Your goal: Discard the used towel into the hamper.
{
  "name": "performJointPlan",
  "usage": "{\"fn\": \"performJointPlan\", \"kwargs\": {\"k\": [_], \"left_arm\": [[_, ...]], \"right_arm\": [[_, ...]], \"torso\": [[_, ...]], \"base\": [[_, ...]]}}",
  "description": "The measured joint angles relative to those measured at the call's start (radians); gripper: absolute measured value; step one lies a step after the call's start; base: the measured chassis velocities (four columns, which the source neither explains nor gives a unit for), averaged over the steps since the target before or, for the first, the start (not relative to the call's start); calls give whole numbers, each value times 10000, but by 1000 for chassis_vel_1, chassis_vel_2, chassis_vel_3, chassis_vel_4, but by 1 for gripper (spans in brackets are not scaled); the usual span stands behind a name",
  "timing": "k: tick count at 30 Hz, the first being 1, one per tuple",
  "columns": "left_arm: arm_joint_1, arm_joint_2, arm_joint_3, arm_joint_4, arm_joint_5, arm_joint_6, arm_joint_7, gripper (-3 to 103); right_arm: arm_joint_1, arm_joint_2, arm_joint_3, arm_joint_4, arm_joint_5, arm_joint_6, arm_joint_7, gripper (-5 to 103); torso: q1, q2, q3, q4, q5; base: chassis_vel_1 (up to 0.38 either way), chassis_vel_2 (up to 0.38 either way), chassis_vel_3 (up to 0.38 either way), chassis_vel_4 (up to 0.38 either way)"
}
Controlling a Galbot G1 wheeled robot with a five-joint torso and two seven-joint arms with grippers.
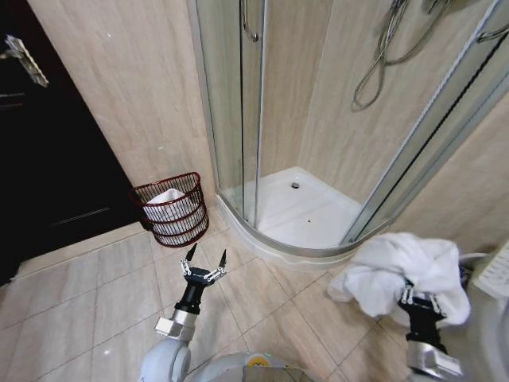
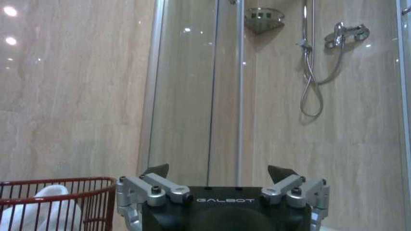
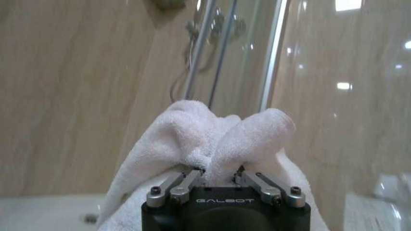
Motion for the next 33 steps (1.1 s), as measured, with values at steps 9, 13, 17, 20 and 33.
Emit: {"fn": "performJointPlan", "kwargs": {"k": [9, 13, 17, 20, 33], "left_arm": [[8, 5, -40, -129, -91, 22, -190, 100], [29, 35, -76, -225, -132, 42, -190, 100], [-16, 53, -49, -306, -186, 114, -221, 100], [-45, 51, -5, -331, -201, 125, -249, 100], [11, 84, -209, -317, -392, 225, 194, 100]], "right_arm": [[-21, 78, -125, 1668, -18, -773, -44, 19], [102, 76, -116, 2238, 2, -1065, -46, 19], [192, 37, -179, 2607, 194, -1431, -49, 19], [232, 18, -320, 2684, 417, -1642, -81, 19], [192, 151, -787, 2550, -20, -1921, -408, 19]], "torso": [[0, 0, 0, 0, -3], [0, 0, 0, 0, -2], [0, 0, 0, 0, -3], [0, 0, 0, 0, 0], [0, 0, 0, 0, -3]], "base": [[0, 0, 0, 0], [0, 0, 0, 0], [0, 0, 0, 0], [0, 0, 0, 0], [0, 0, 0, 0]]}}
